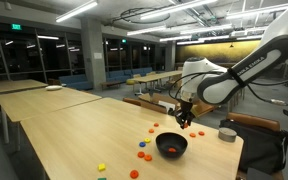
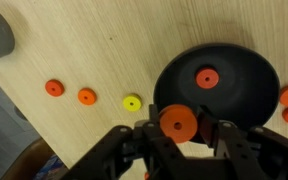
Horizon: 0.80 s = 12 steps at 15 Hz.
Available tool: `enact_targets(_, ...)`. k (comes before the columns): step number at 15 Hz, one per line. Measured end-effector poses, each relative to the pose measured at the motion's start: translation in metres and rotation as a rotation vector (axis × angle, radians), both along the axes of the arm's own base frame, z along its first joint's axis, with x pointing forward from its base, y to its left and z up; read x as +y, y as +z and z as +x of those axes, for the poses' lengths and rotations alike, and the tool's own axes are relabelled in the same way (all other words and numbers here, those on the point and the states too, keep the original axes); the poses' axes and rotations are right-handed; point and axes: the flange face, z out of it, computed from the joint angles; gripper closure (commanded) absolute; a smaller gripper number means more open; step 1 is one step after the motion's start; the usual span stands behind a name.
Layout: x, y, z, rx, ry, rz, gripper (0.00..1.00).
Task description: Pick up some of the yellow and orange objects from the table and put them in the bowl
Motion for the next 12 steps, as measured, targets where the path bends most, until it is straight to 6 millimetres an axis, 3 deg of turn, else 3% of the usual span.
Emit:
enact_targets(5,-0.007,-0.019,0.052,0.014,0.034,0.042,0.81)
enact_targets(10,0.019,-0.038,0.083,0.043,0.041,0.146,0.81)
enact_targets(11,0.025,-0.041,0.085,0.049,0.043,0.167,0.65)
enact_targets(12,0.031,-0.043,0.087,0.055,0.045,0.185,0.32)
